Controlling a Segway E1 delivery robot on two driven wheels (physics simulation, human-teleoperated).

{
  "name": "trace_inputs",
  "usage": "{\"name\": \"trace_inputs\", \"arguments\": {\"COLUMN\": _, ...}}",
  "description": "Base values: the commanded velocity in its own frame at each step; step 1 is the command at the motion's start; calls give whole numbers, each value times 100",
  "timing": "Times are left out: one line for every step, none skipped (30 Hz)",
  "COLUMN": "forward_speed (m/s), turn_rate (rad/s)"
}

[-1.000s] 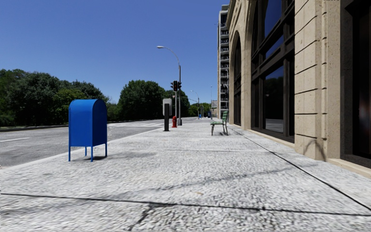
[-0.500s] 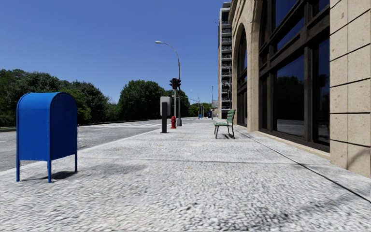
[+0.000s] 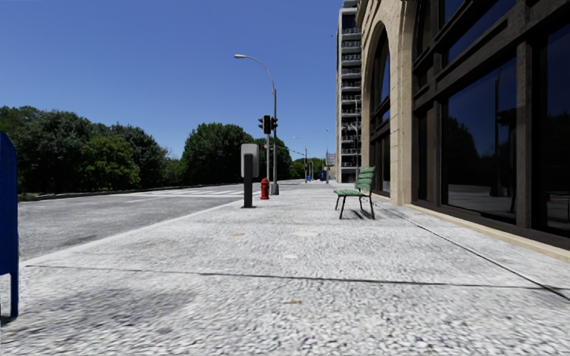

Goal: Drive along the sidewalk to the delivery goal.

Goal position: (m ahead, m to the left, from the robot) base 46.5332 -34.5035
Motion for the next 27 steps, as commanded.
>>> {"name": "trace_inputs", "arguments": {"forward_speed": 200, "turn_rate": 0}}
{"name": "trace_inputs", "arguments": {"forward_speed": 200, "turn_rate": 0}}
{"name": "trace_inputs", "arguments": {"forward_speed": 200, "turn_rate": 0}}
{"name": "trace_inputs", "arguments": {"forward_speed": 200, "turn_rate": 0}}
{"name": "trace_inputs", "arguments": {"forward_speed": 200, "turn_rate": 0}}
{"name": "trace_inputs", "arguments": {"forward_speed": 200, "turn_rate": 0}}
{"name": "trace_inputs", "arguments": {"forward_speed": 200, "turn_rate": 0}}
{"name": "trace_inputs", "arguments": {"forward_speed": 200, "turn_rate": 0}}
{"name": "trace_inputs", "arguments": {"forward_speed": 200, "turn_rate": 0}}
{"name": "trace_inputs", "arguments": {"forward_speed": 200, "turn_rate": 0}}
{"name": "trace_inputs", "arguments": {"forward_speed": 200, "turn_rate": 0}}
{"name": "trace_inputs", "arguments": {"forward_speed": 200, "turn_rate": 0}}
{"name": "trace_inputs", "arguments": {"forward_speed": 200, "turn_rate": 0}}
{"name": "trace_inputs", "arguments": {"forward_speed": 200, "turn_rate": 0}}
{"name": "trace_inputs", "arguments": {"forward_speed": 200, "turn_rate": 0}}
{"name": "trace_inputs", "arguments": {"forward_speed": 200, "turn_rate": 0}}
{"name": "trace_inputs", "arguments": {"forward_speed": 200, "turn_rate": 0}}
{"name": "trace_inputs", "arguments": {"forward_speed": 200, "turn_rate": 0}}
{"name": "trace_inputs", "arguments": {"forward_speed": 200, "turn_rate": 0}}
{"name": "trace_inputs", "arguments": {"forward_speed": 200, "turn_rate": 0}}
{"name": "trace_inputs", "arguments": {"forward_speed": 200, "turn_rate": 0}}
{"name": "trace_inputs", "arguments": {"forward_speed": 200, "turn_rate": 0}}
{"name": "trace_inputs", "arguments": {"forward_speed": 200, "turn_rate": 0}}
{"name": "trace_inputs", "arguments": {"forward_speed": 200, "turn_rate": 0}}
{"name": "trace_inputs", "arguments": {"forward_speed": 200, "turn_rate": 0}}
{"name": "trace_inputs", "arguments": {"forward_speed": 200, "turn_rate": 0}}
{"name": "trace_inputs", "arguments": {"forward_speed": 200, "turn_rate": 0}}
